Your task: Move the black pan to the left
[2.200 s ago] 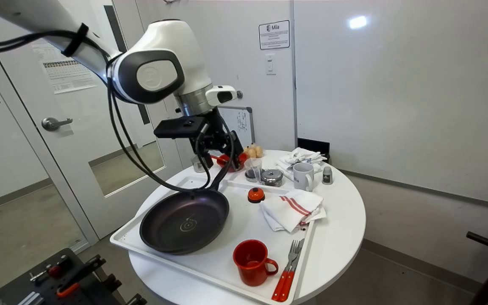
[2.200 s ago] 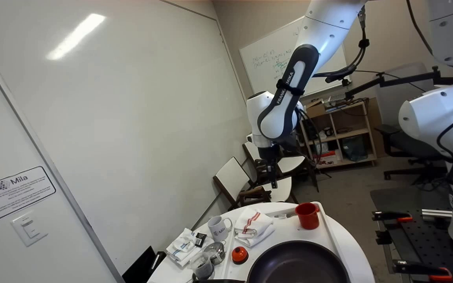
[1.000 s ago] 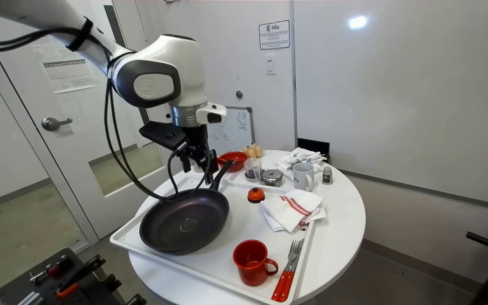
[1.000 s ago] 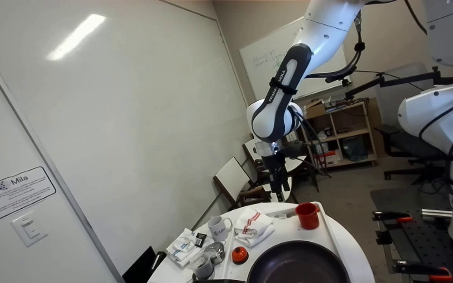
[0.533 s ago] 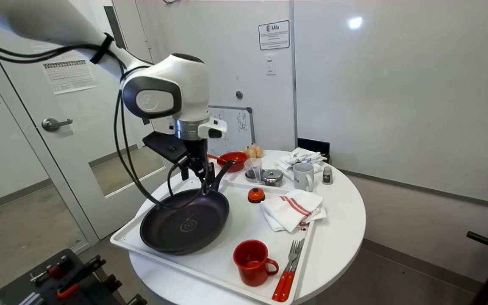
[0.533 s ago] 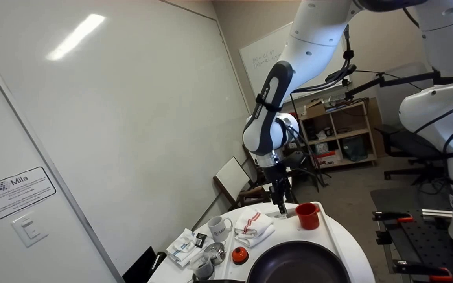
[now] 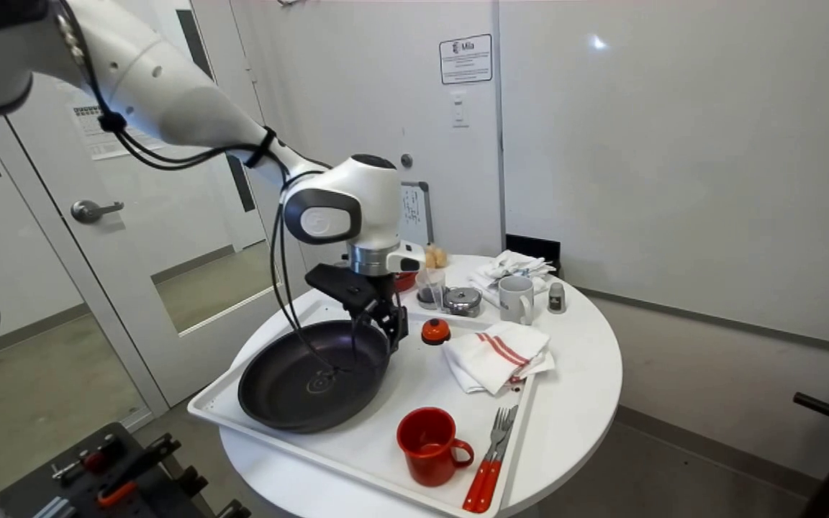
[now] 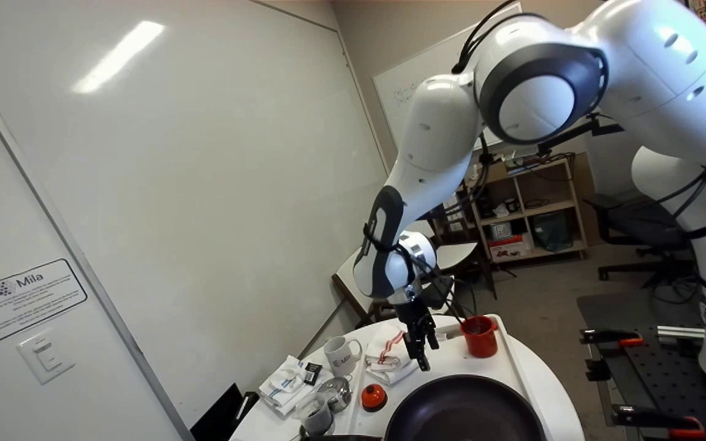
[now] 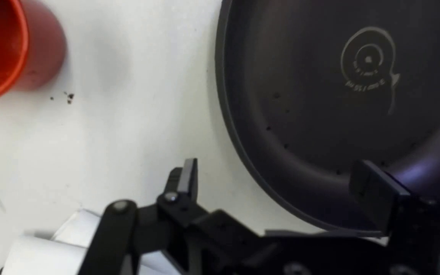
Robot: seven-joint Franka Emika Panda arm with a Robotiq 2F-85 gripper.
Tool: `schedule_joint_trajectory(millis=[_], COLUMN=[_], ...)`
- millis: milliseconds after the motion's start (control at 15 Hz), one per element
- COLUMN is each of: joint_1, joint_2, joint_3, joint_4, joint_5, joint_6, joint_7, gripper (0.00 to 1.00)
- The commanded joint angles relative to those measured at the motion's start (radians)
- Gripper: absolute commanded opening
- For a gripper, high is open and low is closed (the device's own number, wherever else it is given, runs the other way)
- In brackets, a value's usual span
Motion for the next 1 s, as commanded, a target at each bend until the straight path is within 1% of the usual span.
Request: schedule_joint_trajectory(millis=[0, 67, 200, 333, 467, 667, 800, 933], joint_1=[-0.237, -0.292, -0.433, -0.524, -0.586, -0.636, -0.640, -0.624], joint_2=[0.139, 0.155, 0.152, 0.150, 0.155, 0.159, 0.160, 0.170], joint_3=[0.203, 0.254, 0.408, 0.513, 0.585, 0.654, 0.675, 0.676], joint_4=[0.240, 0.288, 0.349, 0.388, 0.430, 0.472, 0.495, 0.532], joint_5=[-0.083, -0.136, -0.301, -0.443, -0.539, -0.627, -0.668, -0.710], joint_6=[0.039, 0.060, 0.121, 0.150, 0.151, 0.138, 0.122, 0.100], joint_7=[0.047, 0.068, 0.134, 0.188, 0.230, 0.277, 0.319, 0.377], gripper=[1.00, 1.00, 1.00, 1.00, 1.00, 1.00, 1.00, 1.00])
